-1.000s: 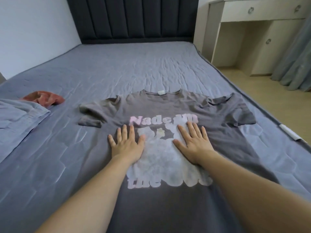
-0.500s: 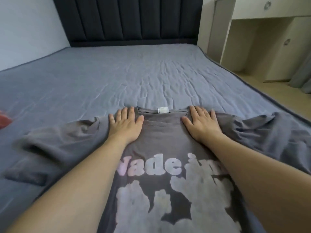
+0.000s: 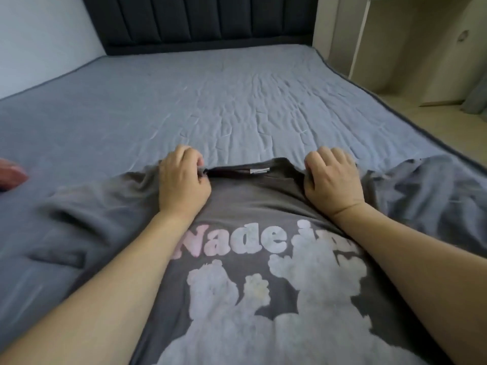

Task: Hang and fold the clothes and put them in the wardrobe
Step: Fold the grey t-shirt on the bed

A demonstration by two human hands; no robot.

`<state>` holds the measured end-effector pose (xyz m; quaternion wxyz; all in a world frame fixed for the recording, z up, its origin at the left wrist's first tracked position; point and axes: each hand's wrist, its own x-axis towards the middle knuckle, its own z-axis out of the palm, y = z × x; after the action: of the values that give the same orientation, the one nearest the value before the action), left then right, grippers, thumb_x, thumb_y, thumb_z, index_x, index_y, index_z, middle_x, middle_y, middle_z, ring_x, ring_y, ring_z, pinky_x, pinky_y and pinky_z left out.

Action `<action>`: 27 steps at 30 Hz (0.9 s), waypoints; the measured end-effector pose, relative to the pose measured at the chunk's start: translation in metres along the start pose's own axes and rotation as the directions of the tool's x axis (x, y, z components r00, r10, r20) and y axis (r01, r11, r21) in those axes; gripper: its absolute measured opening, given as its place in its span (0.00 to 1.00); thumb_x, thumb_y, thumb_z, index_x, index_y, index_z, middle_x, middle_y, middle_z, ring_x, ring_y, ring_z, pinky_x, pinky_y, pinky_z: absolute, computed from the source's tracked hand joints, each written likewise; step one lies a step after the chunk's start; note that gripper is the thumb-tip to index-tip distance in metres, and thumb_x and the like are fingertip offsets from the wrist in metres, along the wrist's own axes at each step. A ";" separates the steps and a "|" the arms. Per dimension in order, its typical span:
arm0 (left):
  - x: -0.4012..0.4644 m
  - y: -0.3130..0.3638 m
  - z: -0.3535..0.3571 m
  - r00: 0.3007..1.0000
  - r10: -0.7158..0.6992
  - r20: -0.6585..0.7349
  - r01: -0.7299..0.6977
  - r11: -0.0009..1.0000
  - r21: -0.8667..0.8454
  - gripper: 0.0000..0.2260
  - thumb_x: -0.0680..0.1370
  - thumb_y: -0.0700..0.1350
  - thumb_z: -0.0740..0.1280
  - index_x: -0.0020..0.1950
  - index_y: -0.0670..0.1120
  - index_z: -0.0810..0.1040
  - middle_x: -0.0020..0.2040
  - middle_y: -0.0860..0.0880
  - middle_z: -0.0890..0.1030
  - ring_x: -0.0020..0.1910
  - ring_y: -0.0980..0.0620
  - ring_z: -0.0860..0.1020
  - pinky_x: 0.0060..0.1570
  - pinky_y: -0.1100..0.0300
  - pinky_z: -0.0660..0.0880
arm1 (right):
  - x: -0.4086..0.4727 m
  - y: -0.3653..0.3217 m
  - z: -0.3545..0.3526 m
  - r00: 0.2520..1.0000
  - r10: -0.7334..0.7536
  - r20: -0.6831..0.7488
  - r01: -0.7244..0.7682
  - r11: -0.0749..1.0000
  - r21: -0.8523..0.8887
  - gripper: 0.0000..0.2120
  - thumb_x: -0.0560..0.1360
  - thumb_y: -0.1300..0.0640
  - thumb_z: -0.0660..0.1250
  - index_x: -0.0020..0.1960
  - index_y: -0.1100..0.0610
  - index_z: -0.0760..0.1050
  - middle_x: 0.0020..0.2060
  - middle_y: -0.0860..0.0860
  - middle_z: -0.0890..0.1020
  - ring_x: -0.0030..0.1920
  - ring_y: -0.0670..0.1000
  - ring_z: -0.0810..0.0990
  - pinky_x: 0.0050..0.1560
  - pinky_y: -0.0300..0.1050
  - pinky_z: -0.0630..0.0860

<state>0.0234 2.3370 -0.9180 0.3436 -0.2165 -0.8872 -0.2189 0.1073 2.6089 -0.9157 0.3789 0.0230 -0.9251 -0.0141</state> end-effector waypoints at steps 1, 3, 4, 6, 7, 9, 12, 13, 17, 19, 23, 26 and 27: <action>-0.018 -0.005 -0.010 0.996 0.085 0.033 -0.085 0.996 0.002 0.07 0.64 0.38 0.57 0.41 0.46 0.68 0.44 0.44 0.74 0.44 0.40 0.73 0.51 0.48 0.68 | -0.007 -0.003 -0.009 0.999 -0.033 0.034 0.034 0.999 -0.034 0.04 0.69 0.61 0.65 0.39 0.61 0.71 0.35 0.59 0.75 0.36 0.61 0.74 0.38 0.53 0.67; -0.048 -0.010 -0.022 0.975 0.096 0.200 -0.103 0.994 0.022 0.08 0.65 0.41 0.55 0.42 0.48 0.67 0.46 0.47 0.75 0.48 0.42 0.75 0.61 0.46 0.67 | -0.018 -0.006 -0.025 0.980 -0.052 0.194 0.068 0.995 -0.076 0.05 0.70 0.57 0.62 0.38 0.58 0.68 0.33 0.57 0.76 0.35 0.60 0.75 0.38 0.50 0.66; -0.056 -0.011 -0.023 0.964 0.038 0.265 -0.051 0.998 0.042 0.08 0.66 0.41 0.55 0.43 0.47 0.68 0.47 0.48 0.76 0.51 0.43 0.75 0.67 0.44 0.64 | -0.022 -0.005 -0.031 0.958 -0.047 0.284 0.075 0.993 -0.088 0.06 0.70 0.56 0.62 0.39 0.56 0.66 0.33 0.55 0.77 0.34 0.60 0.75 0.36 0.49 0.64; -0.058 -0.010 -0.016 0.944 -0.066 0.322 0.034 0.994 0.107 0.08 0.70 0.40 0.58 0.47 0.46 0.69 0.54 0.48 0.77 0.62 0.46 0.73 0.74 0.43 0.53 | -0.027 0.003 -0.042 0.934 -0.084 0.347 0.120 0.989 -0.082 0.09 0.69 0.59 0.66 0.40 0.57 0.65 0.32 0.54 0.76 0.31 0.60 0.75 0.32 0.46 0.62; -0.056 -0.008 -0.013 0.934 -0.103 0.343 0.064 0.990 0.123 0.09 0.71 0.40 0.59 0.50 0.47 0.70 0.59 0.48 0.76 0.67 0.48 0.70 0.76 0.43 0.49 | -0.029 0.010 -0.048 0.937 -0.131 0.323 0.159 0.986 -0.060 0.09 0.67 0.62 0.68 0.41 0.58 0.67 0.31 0.55 0.76 0.30 0.59 0.75 0.31 0.46 0.62; -0.052 -0.009 -0.009 0.912 -0.159 0.379 0.119 0.985 0.128 0.16 0.73 0.42 0.59 0.60 0.49 0.69 0.69 0.49 0.71 0.74 0.49 0.63 0.76 0.41 0.45 | -0.034 0.027 -0.056 0.942 -0.206 0.264 0.232 0.970 -0.073 0.06 0.65 0.66 0.64 0.42 0.61 0.72 0.34 0.57 0.75 0.32 0.60 0.74 0.33 0.49 0.68; -0.051 -0.016 -0.006 0.860 -0.225 0.457 0.128 0.964 0.234 0.26 0.76 0.49 0.53 0.76 0.60 0.59 0.79 0.54 0.58 0.78 0.53 0.52 0.75 0.40 0.42 | -0.029 0.047 -0.056 0.957 -0.191 0.219 0.228 0.961 -0.157 0.10 0.67 0.66 0.59 0.45 0.63 0.76 0.42 0.61 0.76 0.40 0.62 0.75 0.42 0.57 0.72; -0.050 -0.016 -0.005 0.848 -0.240 0.472 0.124 0.956 0.264 0.27 0.77 0.50 0.52 0.77 0.62 0.56 0.80 0.55 0.55 0.79 0.54 0.49 0.74 0.39 0.42 | -0.025 0.051 -0.052 0.962 -0.141 0.234 0.184 0.968 -0.171 0.11 0.67 0.67 0.61 0.48 0.62 0.76 0.47 0.62 0.76 0.44 0.63 0.75 0.45 0.58 0.71; -0.049 -0.015 -0.005 0.839 -0.262 0.477 0.138 0.950 0.279 0.28 0.77 0.52 0.50 0.78 0.63 0.54 0.80 0.55 0.52 0.79 0.54 0.47 0.74 0.38 0.41 | -0.004 0.078 -0.039 0.848 -0.109 0.519 0.232 0.956 -0.179 0.13 0.73 0.63 0.63 0.56 0.54 0.68 0.53 0.54 0.70 0.50 0.59 0.74 0.35 0.50 0.68; -0.050 -0.014 -0.006 0.831 -0.271 0.486 0.140 0.947 0.288 0.28 0.78 0.52 0.50 0.78 0.62 0.52 0.80 0.55 0.52 0.79 0.54 0.46 0.74 0.39 0.40 | 0.019 0.089 -0.050 0.892 -0.212 0.399 0.316 0.924 -0.217 0.08 0.72 0.63 0.63 0.52 0.58 0.70 0.48 0.59 0.70 0.44 0.61 0.75 0.29 0.47 0.65; -0.048 -0.010 -0.007 0.818 -0.290 0.497 0.151 0.942 0.301 0.28 0.78 0.54 0.47 0.79 0.62 0.46 0.81 0.54 0.48 0.79 0.53 0.43 0.74 0.38 0.38 | 0.035 0.081 -0.056 0.920 -0.294 0.259 0.379 0.835 -0.399 0.04 0.70 0.66 0.61 0.44 0.62 0.74 0.40 0.61 0.76 0.38 0.61 0.76 0.32 0.51 0.70; -0.049 -0.011 -0.009 0.812 -0.281 0.512 0.144 0.946 0.291 0.29 0.78 0.54 0.45 0.79 0.62 0.43 0.81 0.54 0.45 0.79 0.52 0.41 0.74 0.37 0.37 | 0.004 0.057 -0.040 0.764 0.081 0.640 0.305 0.829 -0.469 0.10 0.78 0.58 0.58 0.57 0.54 0.73 0.54 0.53 0.78 0.54 0.57 0.78 0.51 0.49 0.68; -0.049 -0.011 -0.009 0.820 -0.265 0.508 0.137 0.952 0.274 0.29 0.78 0.54 0.46 0.78 0.63 0.43 0.81 0.54 0.46 0.79 0.52 0.41 0.73 0.36 0.37 | 0.001 0.052 -0.042 0.713 0.195 0.673 0.263 0.816 -0.515 0.11 0.79 0.55 0.56 0.60 0.51 0.72 0.57 0.51 0.78 0.57 0.54 0.78 0.52 0.47 0.66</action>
<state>0.0555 2.3117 -0.9491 0.0776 -0.1335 -0.9846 -0.0823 0.1348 2.6607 -0.8827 -0.0117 -0.0820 -0.9476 -0.3087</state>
